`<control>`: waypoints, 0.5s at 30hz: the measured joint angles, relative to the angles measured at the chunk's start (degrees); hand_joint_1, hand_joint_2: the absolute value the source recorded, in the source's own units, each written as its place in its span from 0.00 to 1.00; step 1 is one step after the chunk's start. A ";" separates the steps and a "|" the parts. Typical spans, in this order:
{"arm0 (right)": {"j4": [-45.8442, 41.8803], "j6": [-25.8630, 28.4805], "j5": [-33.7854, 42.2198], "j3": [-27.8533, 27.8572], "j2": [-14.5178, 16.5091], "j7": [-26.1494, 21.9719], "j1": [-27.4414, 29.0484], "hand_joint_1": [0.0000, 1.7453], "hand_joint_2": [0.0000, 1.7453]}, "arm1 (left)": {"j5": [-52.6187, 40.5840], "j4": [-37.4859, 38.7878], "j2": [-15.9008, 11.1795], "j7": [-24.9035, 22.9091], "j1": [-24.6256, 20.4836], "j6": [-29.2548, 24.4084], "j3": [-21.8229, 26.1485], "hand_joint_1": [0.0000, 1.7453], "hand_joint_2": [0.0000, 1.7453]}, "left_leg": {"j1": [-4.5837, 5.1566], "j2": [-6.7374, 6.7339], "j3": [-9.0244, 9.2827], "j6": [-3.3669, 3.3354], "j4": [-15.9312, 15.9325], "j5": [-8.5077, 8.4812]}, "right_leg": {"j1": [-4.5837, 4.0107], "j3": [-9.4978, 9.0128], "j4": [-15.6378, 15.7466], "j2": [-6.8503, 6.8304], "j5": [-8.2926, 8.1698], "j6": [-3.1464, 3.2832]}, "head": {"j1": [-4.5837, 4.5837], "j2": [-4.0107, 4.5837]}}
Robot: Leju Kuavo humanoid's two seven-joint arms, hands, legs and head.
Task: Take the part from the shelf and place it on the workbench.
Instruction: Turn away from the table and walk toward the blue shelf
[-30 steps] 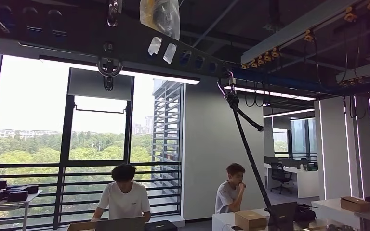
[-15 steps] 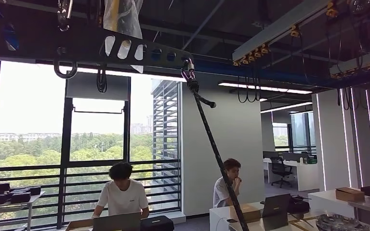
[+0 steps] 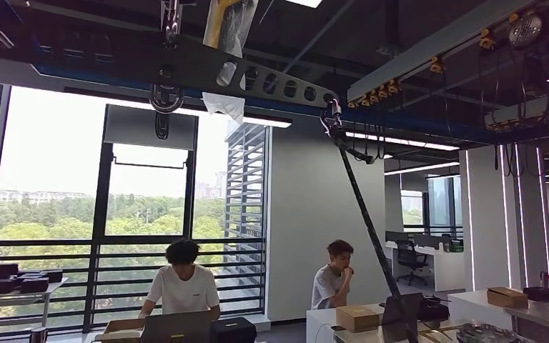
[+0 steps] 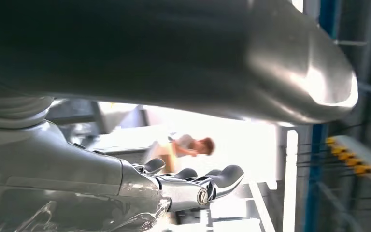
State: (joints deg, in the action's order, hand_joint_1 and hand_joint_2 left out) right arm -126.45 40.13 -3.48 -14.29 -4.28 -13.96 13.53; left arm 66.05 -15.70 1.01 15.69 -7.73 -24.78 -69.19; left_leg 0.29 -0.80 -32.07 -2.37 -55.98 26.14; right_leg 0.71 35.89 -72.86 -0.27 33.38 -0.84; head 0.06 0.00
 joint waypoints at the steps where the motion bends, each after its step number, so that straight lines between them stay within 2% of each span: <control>1: 0.57 0.00 1.19 0.51 0.02 1.33 0.20 0.00 0.00 | 0.23 0.01 0.01 -0.25 0.00 -0.09 0.01 0.00 0.00 | 0.03 -0.03 -0.70 0.12 -0.13 -0.48 | -0.01 -1.99 2.33 -0.01 -1.97 0.17 | -0.08 0.00; 2: 1.52 0.00 2.72 0.98 0.04 3.07 0.33 0.00 0.00 | 0.60 0.00 0.02 -0.59 -0.01 -0.10 0.04 0.00 0.00 | 0.10 -0.04 -1.25 0.29 -0.30 -0.91 | -0.08 -4.83 6.24 -0.03 -3.02 0.44 | -0.17 0.00; 3: 2.94 -0.01 4.66 1.32 0.03 5.13 0.34 0.00 0.25 | 1.04 -0.01 0.04 -0.93 -0.02 -0.02 0.08 0.00 0.00 | 0.19 -0.05 -1.67 0.50 -0.52 -1.29 | -0.17 -7.80 10.78 -0.07 -3.00 0.79 | -0.23 0.00; 4: 4.75 -0.01 7.45 1.53 -0.01 7.36 0.26 0.00 0.50 | 1.51 -0.01 0.05 -1.24 -0.03 0.18 0.12 0.00 0.25 | 0.26 -0.05 -1.99 0.77 -0.70 -1.71 | -0.30 -10.09 14.64 -0.13 -2.32 1.13 | -0.20 0.00; 5: 7.17 -0.02 11.76 1.55 -0.09 9.38 0.14 0.00 0.75 | 1.97 -0.02 0.06 -1.60 -0.03 0.53 0.16 0.00 0.50 | 0.28 -0.06 -2.23 1.08 -0.80 -2.15 | -0.47 -11.40 17.17 -0.18 -1.57 1.48 | -0.18 0.00; 6: 10.12 -0.02 17.00 1.34 -0.29 10.70 0.01 0.00 1.00 | 2.33 -0.02 0.04 -1.95 -0.03 0.91 0.17 0.00 0.75 | 0.26 -0.06 -2.46 1.41 -0.78 -2.63 | -0.59 -11.67 18.36 -0.22 -1.30 1.85 | -0.13 0.00; 7: 13.69 -0.04 22.85 0.86 -0.51 11.46 -0.20 0.00 1.00 | 2.58 -0.02 -0.02 -2.31 -0.02 1.26 0.18 0.00 1.00 | 0.18 0.01 -2.69 1.72 -0.74 -2.96 | -0.53 -11.43 18.68 -0.31 -1.54 2.25 | -0.12 0.00; 8: 17.89 -0.15 28.91 0.09 -0.72 11.91 -0.59 0.00 1.00 | 2.74 -0.02 -0.07 -2.75 -0.02 1.53 0.17 0.00 1.00 | 0.10 0.18 -2.95 2.09 -1.01 -2.68 | -0.43 -11.16 18.82 -0.43 -1.97 2.65 | -0.08 0.00; 9: 22.61 -0.37 34.41 -0.99 -0.90 12.12 -1.21 0.00 1.00 | 2.81 -0.03 -0.12 -3.16 -0.01 1.68 0.15 0.00 1.00 | 0.02 0.35 -3.44 2.48 -2.09 -1.64 | -0.27 -10.91 18.99 -0.58 -2.39 3.05 | 0.01 0.00; 10: 27.81 -0.82 39.42 -2.43 -0.97 12.57 -1.96 0.00 1.00 | 2.83 -0.04 -0.16 -3.54 -0.01 1.80 0.12 0.00 1.00 | -0.11 0.52 -4.29 2.88 -4.29 0.13 | -0.13 -10.64 19.08 -0.80 -2.75 3.35 | 0.11 0.00; 12: 39.81 -3.59 46.96 -6.83 -0.91 16.74 -3.75 0.00 1.00 | 2.79 -0.07 -0.19 -4.16 -0.01 2.01 0.04 0.00 1.00 | -0.35 0.63 -6.76 3.61 -11.36 4.31 | -0.16 -10.02 18.95 -1.17 -3.13 3.66 | 0.32 0.00; 13: 46.08 -6.08 49.16 -9.68 -0.79 20.93 -4.79 0.00 1.00 | 2.73 -0.11 -0.20 -4.40 -0.02 2.06 -0.03 0.00 1.00 | -0.42 0.63 -7.64 3.81 -14.35 5.48 | -0.18 -9.72 18.79 -1.33 -3.23 3.67 | 0.38 0.00; 14: 52.42 -9.19 50.36 -12.95 -0.62 26.38 -5.92 0.00 1.00 | 2.66 -0.16 -0.21 -4.58 -0.05 1.91 -0.14 0.00 1.00 | -0.44 0.63 -7.73 3.90 -15.70 5.54 | -0.21 -9.43 18.56 -1.42 -3.27 3.62 | 0.43 0.00; 15: 58.16 -12.32 50.86 -16.26 -0.45 31.91 -7.02 0.00 1.00 | 2.61 -0.20 -0.21 -4.73 -0.09 1.58 -0.25 0.00 1.00 | -0.45 0.63 -6.83 3.84 -14.86 4.51 | -0.24 -9.19 18.27 -1.47 -3.24 3.54 | 0.50 0.00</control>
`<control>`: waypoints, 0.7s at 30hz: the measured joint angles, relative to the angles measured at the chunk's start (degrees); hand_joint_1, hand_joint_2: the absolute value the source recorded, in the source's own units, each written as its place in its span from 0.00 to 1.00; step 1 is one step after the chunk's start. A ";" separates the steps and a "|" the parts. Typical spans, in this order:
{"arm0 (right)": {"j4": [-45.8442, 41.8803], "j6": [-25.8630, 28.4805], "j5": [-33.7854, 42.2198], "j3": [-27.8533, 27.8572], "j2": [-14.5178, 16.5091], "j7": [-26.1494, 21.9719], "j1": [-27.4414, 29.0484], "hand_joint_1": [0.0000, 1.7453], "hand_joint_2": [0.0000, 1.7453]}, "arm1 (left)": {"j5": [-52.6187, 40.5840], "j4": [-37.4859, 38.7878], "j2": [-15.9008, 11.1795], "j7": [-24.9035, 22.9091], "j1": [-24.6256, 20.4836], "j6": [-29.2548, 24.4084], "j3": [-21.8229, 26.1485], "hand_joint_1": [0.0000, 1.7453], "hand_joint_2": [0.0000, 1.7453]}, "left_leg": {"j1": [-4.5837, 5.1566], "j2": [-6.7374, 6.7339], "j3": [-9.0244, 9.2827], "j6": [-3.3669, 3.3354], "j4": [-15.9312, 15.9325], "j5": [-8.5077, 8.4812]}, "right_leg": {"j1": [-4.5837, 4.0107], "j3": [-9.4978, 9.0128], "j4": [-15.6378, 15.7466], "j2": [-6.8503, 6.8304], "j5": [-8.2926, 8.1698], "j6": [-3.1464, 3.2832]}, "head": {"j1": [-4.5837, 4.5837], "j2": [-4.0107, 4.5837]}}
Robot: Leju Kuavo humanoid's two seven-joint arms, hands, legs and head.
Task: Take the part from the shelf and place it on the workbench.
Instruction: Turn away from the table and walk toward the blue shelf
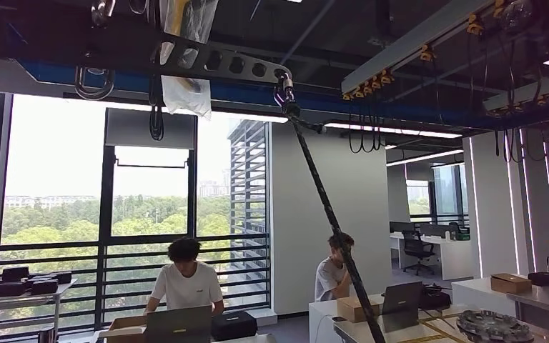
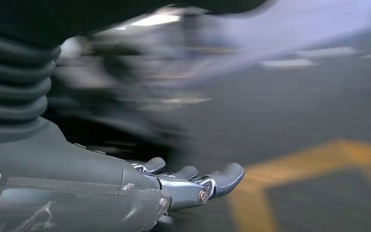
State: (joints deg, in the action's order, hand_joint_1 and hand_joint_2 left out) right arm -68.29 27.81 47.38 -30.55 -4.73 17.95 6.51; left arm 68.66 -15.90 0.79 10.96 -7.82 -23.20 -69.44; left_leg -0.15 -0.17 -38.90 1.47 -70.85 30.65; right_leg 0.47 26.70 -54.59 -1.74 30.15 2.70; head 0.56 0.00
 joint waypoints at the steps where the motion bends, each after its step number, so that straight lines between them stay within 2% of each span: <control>1: 4.95 -2.53 0.01 -3.14 0.26 4.66 -0.97 0.00 1.00 | -0.02 -0.03 0.02 -0.11 -0.03 -0.51 -0.09 0.00 1.00 | 0.04 0.02 1.77 -0.25 2.83 -1.78 | -0.05 0.14 -0.26 -0.03 0.09 -0.09 | 0.10 0.00; 3: 13.19 -6.04 0.04 -8.57 1.01 10.64 -2.79 0.00 1.00 | 0.04 -0.02 -0.01 -0.51 -0.04 -1.47 -0.17 0.00 1.00 | 0.26 0.13 5.58 -1.33 9.61 -4.31 | -0.11 0.41 -0.58 -0.07 0.28 -0.37 | 0.20 0.00; 5: 19.64 -7.05 0.42 -12.58 1.69 12.66 -4.65 0.00 1.00 | 0.10 -0.01 -0.11 -1.44 -0.03 -1.45 -0.28 0.00 1.00 | 0.65 0.14 7.16 -2.21 12.79 -4.65 | 0.00 0.68 -0.65 -0.04 0.24 -0.82 | 0.16 -0.03; 6: 22.40 -6.68 0.55 -14.31 1.84 12.95 -5.49 0.00 1.00 | 0.13 -0.02 -0.16 -2.03 -0.05 -1.07 -0.42 0.00 1.00 | 0.73 0.04 7.27 -2.27 13.17 -4.63 | -0.07 0.80 -0.78 0.01 0.33 -0.99 | 0.09 -0.03; 10: 30.25 -3.94 0.70 -19.77 1.86 11.79 -8.11 0.00 1.00 | 0.16 -0.10 -0.37 -3.37 -0.21 0.20 -1.02 0.00 1.00 | 0.46 -0.11 7.56 -1.68 14.04 -3.10 | -0.21 1.22 -1.29 0.27 0.68 -1.13 | -0.24 -0.01; 16: 36.24 0.64 1.74 -24.86 1.24 7.70 -10.78 0.00 1.00 | 0.43 -0.22 -0.37 -2.22 -0.35 -0.96 -1.47 0.00 1.00 | 0.50 -0.24 7.60 -2.24 13.88 -3.09 | -0.18 0.97 -0.73 0.44 0.31 -1.78 | -0.48 0.00; 21: 38.38 3.12 1.49 -27.82 0.74 5.98 -11.80 0.00 1.00 | 0.70 -0.32 -0.16 -1.13 -0.35 -2.58 -1.45 0.00 1.00 | 0.51 -0.26 7.65 -2.39 13.85 -3.17 | -0.18 0.91 -0.63 0.44 0.19 -1.96 | -0.43 0.00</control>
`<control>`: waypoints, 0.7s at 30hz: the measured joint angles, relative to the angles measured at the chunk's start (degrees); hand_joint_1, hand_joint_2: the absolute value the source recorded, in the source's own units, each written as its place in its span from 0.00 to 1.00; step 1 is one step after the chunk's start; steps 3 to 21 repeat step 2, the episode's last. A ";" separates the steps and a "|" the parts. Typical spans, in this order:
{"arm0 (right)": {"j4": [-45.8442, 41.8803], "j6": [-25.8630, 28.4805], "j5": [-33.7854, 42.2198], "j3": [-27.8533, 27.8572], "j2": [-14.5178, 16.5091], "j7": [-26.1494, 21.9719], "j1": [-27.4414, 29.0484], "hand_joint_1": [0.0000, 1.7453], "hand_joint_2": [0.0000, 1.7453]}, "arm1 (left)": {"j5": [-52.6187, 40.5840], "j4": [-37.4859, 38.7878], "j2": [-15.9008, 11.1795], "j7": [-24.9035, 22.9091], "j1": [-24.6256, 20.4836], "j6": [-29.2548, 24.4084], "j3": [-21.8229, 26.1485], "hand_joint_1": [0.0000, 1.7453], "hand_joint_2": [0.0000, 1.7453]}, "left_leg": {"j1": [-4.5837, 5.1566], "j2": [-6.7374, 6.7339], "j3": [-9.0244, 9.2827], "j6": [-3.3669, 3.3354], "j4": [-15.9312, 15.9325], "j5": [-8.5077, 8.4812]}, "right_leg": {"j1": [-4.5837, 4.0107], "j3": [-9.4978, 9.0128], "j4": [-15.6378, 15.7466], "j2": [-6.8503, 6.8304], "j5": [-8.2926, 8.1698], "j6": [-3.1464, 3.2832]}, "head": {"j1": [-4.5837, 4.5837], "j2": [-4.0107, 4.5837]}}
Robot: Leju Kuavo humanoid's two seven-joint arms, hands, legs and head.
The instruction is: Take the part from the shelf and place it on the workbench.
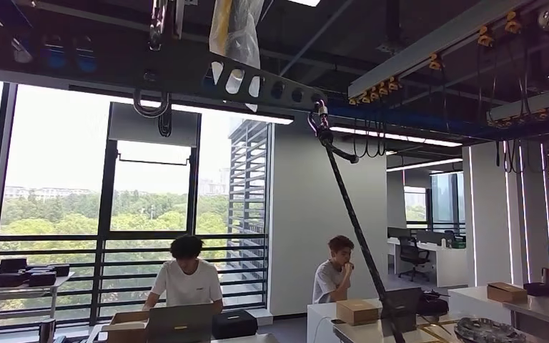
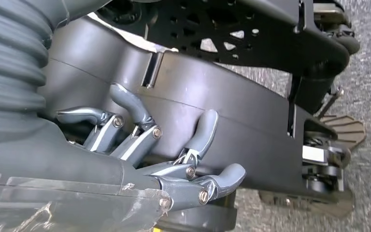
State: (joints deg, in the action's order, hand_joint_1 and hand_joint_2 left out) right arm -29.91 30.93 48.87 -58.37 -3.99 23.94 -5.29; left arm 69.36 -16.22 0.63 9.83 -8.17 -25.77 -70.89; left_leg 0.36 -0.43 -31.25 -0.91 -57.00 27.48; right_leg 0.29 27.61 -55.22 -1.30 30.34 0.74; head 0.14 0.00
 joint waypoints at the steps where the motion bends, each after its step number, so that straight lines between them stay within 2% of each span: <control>1: 0.21 0.39 -0.06 -0.47 -0.08 -0.21 -0.15 0.00 1.00 | 0.04 0.00 0.00 0.03 0.00 -0.03 0.01 0.00 1.00 | 0.00 0.00 0.01 -0.02 0.00 -0.02 | 0.00 0.00 0.00 0.00 -0.02 -0.02 | 0.03 0.00; 21: 0.30 0.60 -0.09 -0.70 -0.12 -0.31 -0.21 0.00 1.00 | 0.05 0.00 0.00 0.03 0.00 -0.04 0.01 0.00 1.00 | 0.00 0.00 0.01 -0.03 0.00 -0.03 | -0.01 0.00 0.00 0.00 -0.02 -0.03 | 0.03 0.00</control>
